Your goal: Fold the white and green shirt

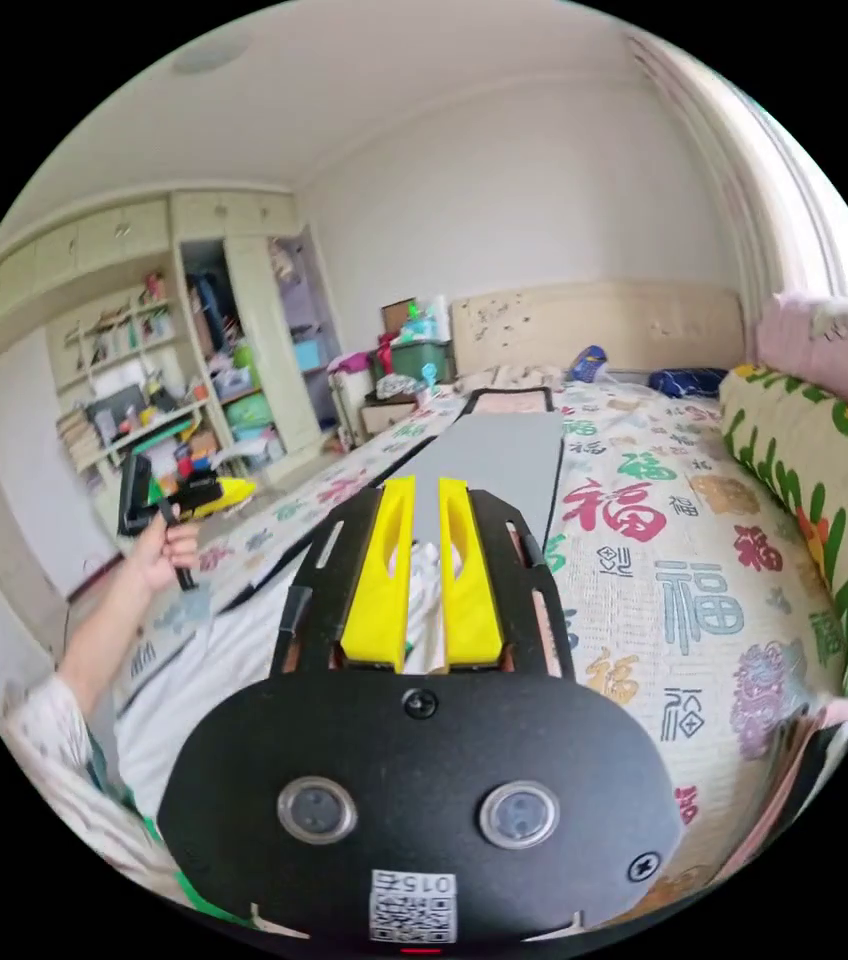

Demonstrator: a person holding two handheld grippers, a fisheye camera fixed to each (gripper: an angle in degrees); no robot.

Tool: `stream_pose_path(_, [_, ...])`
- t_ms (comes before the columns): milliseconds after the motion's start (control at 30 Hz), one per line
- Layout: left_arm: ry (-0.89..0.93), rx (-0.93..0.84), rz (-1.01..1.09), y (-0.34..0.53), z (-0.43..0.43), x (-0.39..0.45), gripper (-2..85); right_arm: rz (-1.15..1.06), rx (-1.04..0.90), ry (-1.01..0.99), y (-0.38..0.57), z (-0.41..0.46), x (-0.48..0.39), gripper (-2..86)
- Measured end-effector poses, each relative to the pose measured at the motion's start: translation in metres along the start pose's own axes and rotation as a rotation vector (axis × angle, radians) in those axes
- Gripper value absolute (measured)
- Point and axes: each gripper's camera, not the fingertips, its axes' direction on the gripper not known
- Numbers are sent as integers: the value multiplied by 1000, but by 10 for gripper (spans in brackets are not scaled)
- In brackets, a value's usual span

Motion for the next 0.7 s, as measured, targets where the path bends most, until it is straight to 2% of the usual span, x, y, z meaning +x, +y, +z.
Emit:
stream_pose_path(100, [129, -167, 229, 68, -33, 71, 96, -249, -143, -92, 74, -52, -64, 72])
stream_pose_path(167, [123, -203, 375, 126, -64, 123, 97, -374, -164, -114, 137, -101, -111, 84])
stream_pose_path(267, [-14, -144, 650, 239, -124, 212, 97, -391, -105, -175, 236, -190, -172, 84])
stream_pose_path(333, [-138, -48, 797, 335, -157, 265, 100, -397, -47, -295, 299, -248, -208, 82])
stream_pose_path(400, [-142, -21, 831, 396, -167, 286, 112, -392, -12, -290, 336, -275, -232, 81])
stream_pose_path(533, [-129, -17, 717, 490, -167, 280, 121, -402, -25, -216, 399, -292, -270, 91])
stream_pose_path(700, [-207, -43, 552, 543, -155, 274, 125, -557, -87, -75, 440, -292, -331, 113])
